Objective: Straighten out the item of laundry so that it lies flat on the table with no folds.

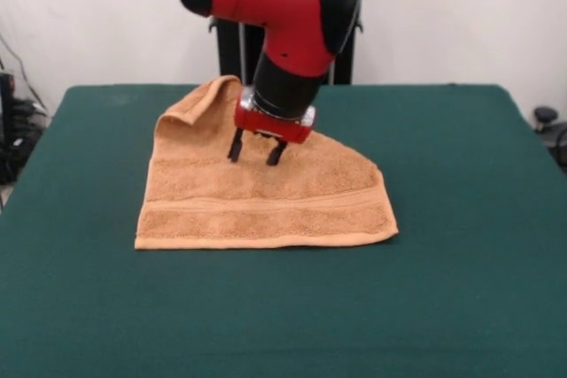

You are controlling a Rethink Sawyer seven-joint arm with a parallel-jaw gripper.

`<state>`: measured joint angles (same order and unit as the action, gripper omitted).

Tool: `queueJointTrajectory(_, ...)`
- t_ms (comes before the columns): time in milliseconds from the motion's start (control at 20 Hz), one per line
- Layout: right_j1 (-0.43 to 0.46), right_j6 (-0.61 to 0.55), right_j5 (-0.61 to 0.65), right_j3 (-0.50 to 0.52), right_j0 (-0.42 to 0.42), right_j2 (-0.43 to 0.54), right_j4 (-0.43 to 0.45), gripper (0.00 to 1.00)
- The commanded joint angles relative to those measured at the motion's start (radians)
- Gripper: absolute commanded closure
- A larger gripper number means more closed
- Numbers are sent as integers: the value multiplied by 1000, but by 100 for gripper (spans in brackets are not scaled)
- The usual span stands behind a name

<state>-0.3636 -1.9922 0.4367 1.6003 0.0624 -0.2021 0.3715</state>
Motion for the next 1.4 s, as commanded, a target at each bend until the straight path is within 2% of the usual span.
queueJointTrajectory(50, 717, -55, -908, -462, -62, -455, -224, 0)
queueJointTrajectory(150, 794, -115, -909, -428, -153, -598, -378, 0)
queueJointTrajectory(250, 823, -114, -922, -386, -192, -646, -481, 0)
queueJointTrajectory(350, 814, -93, -920, -364, -195, -634, -507, 0)
queueJointTrajectory(500, 775, -55, -891, -367, -166, -578, -463, 0)
queueJointTrajectory(900, 695, 1, -865, -436, -36, -402, -244, 0)
queueJointTrajectory(1300, 627, -50, -771, -466, 52, -250, -34, 0)
queueJointTrajectory(1400, 499, 4, -569, -444, 219, 37, 280, 0)
